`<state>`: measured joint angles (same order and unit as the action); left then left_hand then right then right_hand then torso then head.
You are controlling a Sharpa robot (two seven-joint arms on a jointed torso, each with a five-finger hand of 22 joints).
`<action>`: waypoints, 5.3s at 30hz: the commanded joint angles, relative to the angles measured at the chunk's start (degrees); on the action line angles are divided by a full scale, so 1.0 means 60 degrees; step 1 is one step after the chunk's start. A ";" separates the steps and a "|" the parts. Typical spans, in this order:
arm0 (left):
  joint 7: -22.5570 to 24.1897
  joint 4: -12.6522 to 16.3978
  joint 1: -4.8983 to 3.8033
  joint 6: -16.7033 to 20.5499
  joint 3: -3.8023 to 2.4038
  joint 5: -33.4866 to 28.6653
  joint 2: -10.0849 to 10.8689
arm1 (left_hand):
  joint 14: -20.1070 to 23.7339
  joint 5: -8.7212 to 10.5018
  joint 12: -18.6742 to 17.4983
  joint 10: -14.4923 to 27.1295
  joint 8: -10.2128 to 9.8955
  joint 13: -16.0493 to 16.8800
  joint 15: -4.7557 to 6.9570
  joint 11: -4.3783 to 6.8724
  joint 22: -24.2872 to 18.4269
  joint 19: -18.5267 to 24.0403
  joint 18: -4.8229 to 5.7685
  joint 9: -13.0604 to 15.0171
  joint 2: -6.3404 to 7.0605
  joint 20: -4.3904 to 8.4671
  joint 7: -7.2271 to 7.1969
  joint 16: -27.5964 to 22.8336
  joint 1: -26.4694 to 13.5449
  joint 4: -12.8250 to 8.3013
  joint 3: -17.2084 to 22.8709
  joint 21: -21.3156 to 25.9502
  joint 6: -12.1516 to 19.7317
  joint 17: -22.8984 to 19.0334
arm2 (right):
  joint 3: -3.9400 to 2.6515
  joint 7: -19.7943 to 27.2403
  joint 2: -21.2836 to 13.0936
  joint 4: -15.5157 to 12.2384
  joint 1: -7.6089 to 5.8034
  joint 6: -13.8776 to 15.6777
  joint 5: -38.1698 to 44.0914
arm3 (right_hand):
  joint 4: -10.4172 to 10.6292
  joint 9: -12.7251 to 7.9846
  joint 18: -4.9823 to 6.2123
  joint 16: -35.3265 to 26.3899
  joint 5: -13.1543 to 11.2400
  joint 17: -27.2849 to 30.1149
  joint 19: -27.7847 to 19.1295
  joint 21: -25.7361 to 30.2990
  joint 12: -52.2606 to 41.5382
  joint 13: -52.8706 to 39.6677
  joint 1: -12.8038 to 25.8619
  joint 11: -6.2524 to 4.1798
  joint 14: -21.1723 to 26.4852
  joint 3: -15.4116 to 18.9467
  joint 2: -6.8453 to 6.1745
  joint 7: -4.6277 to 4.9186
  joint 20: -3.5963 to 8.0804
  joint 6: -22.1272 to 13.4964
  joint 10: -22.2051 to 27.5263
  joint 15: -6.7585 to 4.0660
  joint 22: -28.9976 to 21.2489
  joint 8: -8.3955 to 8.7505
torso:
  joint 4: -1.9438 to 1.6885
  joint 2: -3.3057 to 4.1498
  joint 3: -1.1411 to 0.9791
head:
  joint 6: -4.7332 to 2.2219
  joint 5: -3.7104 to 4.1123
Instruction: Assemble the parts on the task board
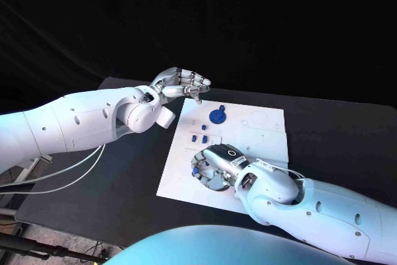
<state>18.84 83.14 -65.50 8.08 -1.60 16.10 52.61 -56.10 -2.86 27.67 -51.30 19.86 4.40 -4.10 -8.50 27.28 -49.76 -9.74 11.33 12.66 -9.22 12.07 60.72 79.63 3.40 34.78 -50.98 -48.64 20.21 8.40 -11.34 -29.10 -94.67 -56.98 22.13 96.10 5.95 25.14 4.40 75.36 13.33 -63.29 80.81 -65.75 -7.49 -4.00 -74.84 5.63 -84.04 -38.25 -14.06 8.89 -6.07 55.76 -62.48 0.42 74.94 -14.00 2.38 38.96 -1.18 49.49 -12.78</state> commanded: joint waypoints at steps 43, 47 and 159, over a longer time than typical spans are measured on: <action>0.0023 -0.0098 0.0025 -0.0119 0.0116 -0.0051 0.0055 | 0.0090 -0.0046 0.0065 0.0077 0.0013 0.0008 -0.0001 0.0007 -0.0008 -0.0001 -0.0131 -0.0005 -0.0029 -0.0036 0.0013 -0.0058 0.0034 -0.0058 -0.0016 0.0040 0.0070 -0.0009 | -0.0002 0.0391 -0.5098 -0.1972 -0.1623 0.0123 -0.5726 | 0.0816 0.0347 -0.0280 0.0996 -0.0017 -0.1353 0.0793 -0.1741 -1.0642 -0.9685 0.0027 -0.0586 -0.0439 0.0732 0.0023 -0.0304 0.0353 -0.0735 -0.2088 -0.0414 0.1809 -0.1304 | 0.0400 -0.0325 -0.0025 | -0.0296 0.1265; 0.0027 -0.0110 0.0035 -0.0119 0.0131 -0.0059 0.0044 | 0.0094 -0.0046 0.0080 0.0094 0.0015 0.0005 -0.0004 0.0005 -0.0011 0.0006 -0.0130 -0.0008 -0.0036 -0.0039 0.0014 -0.0064 0.0020 -0.0054 -0.0023 0.0045 0.0080 -0.0012 | 0.0063 -0.0443 -0.5597 -0.2143 -0.1552 0.0013 -0.5180 | 0.0915 0.0558 -0.0365 0.1383 -0.0020 -0.2049 0.0941 -0.2200 -1.1361 -1.0714 0.0266 -0.0604 -0.0567 0.0760 0.0132 -0.0346 0.0360 -0.0915 -0.2511 -0.0423 0.1986 -0.1799 | 0.0443 -0.0365 -0.0011 | -0.0247 0.1434; -0.0058 0.0106 0.0038 -0.0267 0.0139 -0.0063 0.0253 | 0.0105 -0.0046 0.0110 0.0120 0.0025 0.0001 -0.0012 0.0001 -0.0026 0.0020 -0.0129 -0.0010 -0.0041 -0.0049 0.0016 -0.0070 -0.0024 -0.0030 -0.0040 0.0072 0.0089 -0.0016 | 0.0146 -0.3717 -0.3399 -0.1754 -0.0409 -0.1406 -0.1099 | 0.1692 0.0348 -0.0400 0.1750 0.0043 -0.2706 0.1002 -0.2386 -1.1394 -1.1278 0.2146 -0.0780 -0.0641 0.2385 -0.0337 -0.0598 0.0451 -0.0598 -0.2655 -0.0544 0.2069 -0.2514 | 0.0398 -0.0278 0.0005 | 0.0002 0.1345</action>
<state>18.36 83.61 -65.23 7.44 -0.73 16.01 54.19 -55.90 -2.86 27.95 -50.89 19.86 4.39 -4.31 -8.51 27.18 -49.76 -9.74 11.33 12.66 -9.22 12.27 60.50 79.63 3.40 34.78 -50.75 -48.44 20.18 9.09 -31.99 -49.57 -105.40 -59.68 17.05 86.43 16.29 27.20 2.14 85.78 13.29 -74.91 83.91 -80.18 -76.04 -71.72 -61.89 1.41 -83.94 -24.11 -16.37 5.14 -3.79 51.80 -78.48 -2.58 74.91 -28.95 4.71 37.27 -1.12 49.45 -4.65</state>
